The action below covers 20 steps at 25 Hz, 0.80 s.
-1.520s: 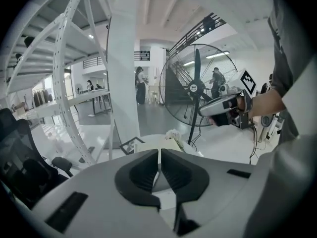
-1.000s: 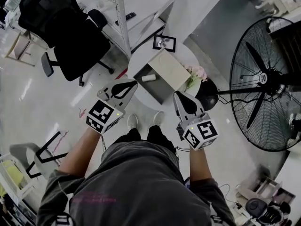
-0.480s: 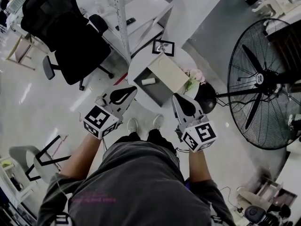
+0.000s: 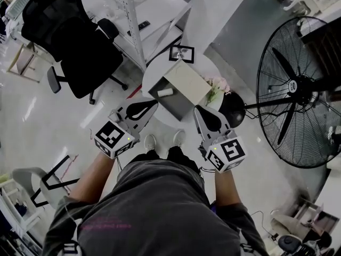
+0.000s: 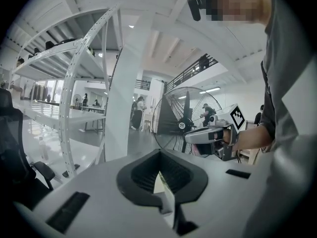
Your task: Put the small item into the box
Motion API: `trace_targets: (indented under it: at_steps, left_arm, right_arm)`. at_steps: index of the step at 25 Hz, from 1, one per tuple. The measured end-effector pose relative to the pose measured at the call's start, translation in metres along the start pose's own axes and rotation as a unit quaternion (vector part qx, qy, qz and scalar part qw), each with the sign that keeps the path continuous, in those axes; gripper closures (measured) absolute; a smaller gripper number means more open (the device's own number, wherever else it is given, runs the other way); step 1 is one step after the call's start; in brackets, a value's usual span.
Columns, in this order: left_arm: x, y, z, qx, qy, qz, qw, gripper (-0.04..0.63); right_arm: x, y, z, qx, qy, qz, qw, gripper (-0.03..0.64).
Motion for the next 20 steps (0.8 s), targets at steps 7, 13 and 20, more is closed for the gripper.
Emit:
trace_targets:
  at_steps: [7, 13, 20]
  left_arm:
    - [-0.009, -0.002, 0.003, -0.004, 0.000, -0.002, 1.0000, 0.581]
    - [-0.013, 0.001, 0.006, -0.008, 0.002, -0.007, 0.9999, 0.581]
    - [-0.019, 0.001, 0.011, -0.008, 0.002, -0.010, 0.9999, 0.581]
  right_arm:
    - [0.002, 0.001, 0.009, 0.000, -0.007, -0.001, 1.000, 0.597]
    - [0.001, 0.001, 0.012, 0.000, -0.013, -0.004, 1.000, 0.597]
    - [0.004, 0.002, 0.019, -0.003, -0.015, -0.007, 1.000, 0.597]
Point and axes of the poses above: the fingertips, and each gripper's own axes: x backward along the fingers, z to its right, y out of its underside, the point moved 8 cm from there along x, backward along the fingers, and after that the axes turned 11 degrees about z, right-handed, at the moved point
